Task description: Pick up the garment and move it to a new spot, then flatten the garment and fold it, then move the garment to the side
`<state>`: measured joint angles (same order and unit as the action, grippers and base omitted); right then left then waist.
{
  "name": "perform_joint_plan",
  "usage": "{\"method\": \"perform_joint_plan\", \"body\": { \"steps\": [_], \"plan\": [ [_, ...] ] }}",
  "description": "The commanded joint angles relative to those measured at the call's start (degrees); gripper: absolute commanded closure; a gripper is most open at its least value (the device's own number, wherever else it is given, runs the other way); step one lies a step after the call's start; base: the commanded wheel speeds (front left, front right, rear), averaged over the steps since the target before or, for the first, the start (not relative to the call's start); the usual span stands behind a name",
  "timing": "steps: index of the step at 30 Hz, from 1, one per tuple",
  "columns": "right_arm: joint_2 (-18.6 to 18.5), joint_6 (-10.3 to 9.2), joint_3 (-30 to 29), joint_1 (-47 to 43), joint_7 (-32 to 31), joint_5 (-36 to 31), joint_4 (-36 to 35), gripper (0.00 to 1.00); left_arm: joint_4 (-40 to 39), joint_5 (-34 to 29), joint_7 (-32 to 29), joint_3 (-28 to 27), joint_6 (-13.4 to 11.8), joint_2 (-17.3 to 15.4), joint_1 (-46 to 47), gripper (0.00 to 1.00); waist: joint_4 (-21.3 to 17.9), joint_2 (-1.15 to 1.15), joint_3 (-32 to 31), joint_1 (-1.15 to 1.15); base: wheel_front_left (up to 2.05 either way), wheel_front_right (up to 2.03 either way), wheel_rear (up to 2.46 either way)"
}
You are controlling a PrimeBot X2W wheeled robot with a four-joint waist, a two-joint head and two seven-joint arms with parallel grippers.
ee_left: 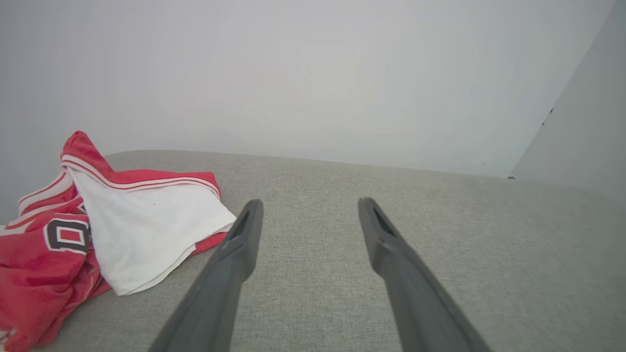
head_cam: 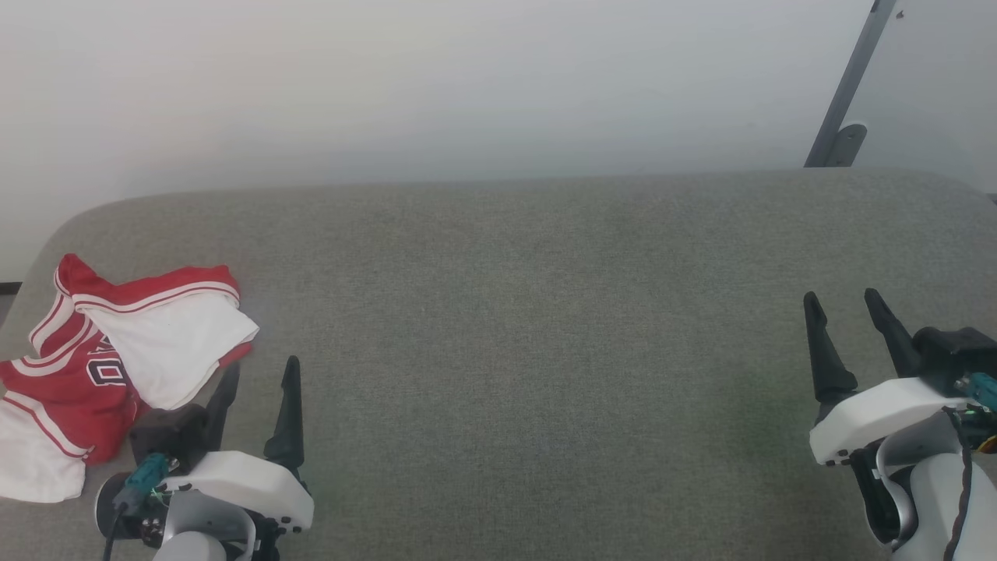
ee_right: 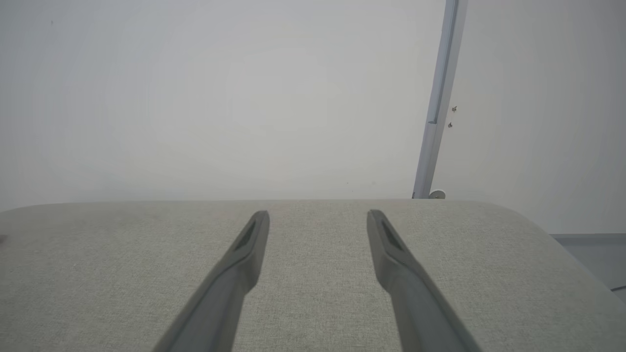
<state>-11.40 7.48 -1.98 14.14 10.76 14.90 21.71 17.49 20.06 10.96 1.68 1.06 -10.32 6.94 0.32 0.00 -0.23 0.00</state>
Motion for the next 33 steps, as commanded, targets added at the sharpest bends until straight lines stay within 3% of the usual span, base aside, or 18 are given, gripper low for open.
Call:
{"method": "perform_joint_plan", "body": {
  "steps": [1, 33],
  "plan": [
    [-0.2, 0.01, -0.1, 0.6, 0.7, -1.1, -0.1, 0.0, 0.0, -1.6, 0.6, -0.3, 0.3, -0.1, 1.0, 0.0, 0.0, 0.0, -0.1, 0.0, 0.0, 0.0, 0.0],
    [-0.3, 0.02, -2.1, 0.2, 4.2, -9.6, -0.2, 0.0, 3.3, -14.9, 4.1, -3.9, 4.2, 1.9, 2.1, 0.0, 1.8, 0.0, 0.2, 0.0, 0.0, 0.0, 0.0]
  ]
}}
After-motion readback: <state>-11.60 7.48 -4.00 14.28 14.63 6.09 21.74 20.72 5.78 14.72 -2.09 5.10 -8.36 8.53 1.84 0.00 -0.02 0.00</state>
